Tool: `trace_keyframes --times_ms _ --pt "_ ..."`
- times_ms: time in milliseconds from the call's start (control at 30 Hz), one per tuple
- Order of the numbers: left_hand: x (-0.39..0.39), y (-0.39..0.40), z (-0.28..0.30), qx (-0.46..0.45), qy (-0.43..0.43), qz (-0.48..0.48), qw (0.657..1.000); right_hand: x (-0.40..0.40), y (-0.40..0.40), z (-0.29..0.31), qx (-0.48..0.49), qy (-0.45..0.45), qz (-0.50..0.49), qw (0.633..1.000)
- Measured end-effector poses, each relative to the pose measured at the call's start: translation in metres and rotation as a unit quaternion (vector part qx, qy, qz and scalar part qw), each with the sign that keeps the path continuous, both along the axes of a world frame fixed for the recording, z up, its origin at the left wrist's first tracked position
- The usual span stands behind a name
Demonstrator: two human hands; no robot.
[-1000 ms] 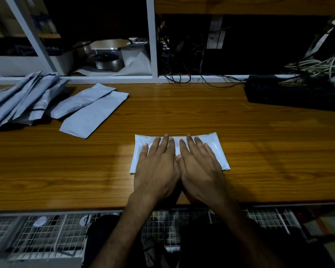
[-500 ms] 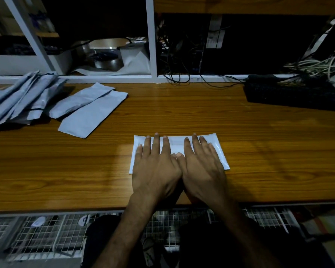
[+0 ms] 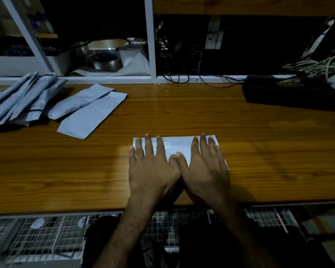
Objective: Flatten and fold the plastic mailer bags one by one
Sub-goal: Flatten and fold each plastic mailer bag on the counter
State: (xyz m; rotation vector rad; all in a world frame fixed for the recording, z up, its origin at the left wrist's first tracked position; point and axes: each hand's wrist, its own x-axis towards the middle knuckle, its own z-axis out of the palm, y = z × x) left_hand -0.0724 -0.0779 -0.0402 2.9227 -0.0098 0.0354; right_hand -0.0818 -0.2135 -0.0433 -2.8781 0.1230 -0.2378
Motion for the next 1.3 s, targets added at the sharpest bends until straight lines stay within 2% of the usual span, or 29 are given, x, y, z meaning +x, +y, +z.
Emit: trace_keyframes --times_ms 367,600,967,1167,1300 --pt "0.000 0.010 -0.001 0.008 -0.003 0.029 1.000 0.002 -0.003 0.000 0.005 0.004 -0.047 0.999" --pt "0.000 0.039 0.001 0.030 0.001 0.013 0.999 0.002 -0.028 0.001 -0.023 0.011 -0.009 1.000" --pt "-0.007 0.080 0.007 0.030 0.012 0.008 0.999 0.003 -0.070 0.002 -0.006 0.019 0.032 0.999" --pt "-0.009 0.089 0.005 0.017 -0.015 0.000 1.000 0.004 -0.088 0.007 0.030 0.023 0.054 0.998" --pt "-0.009 0.089 0.006 -0.007 -0.053 -0.010 0.998 0.005 -0.086 0.011 0.072 -0.004 0.026 0.997"
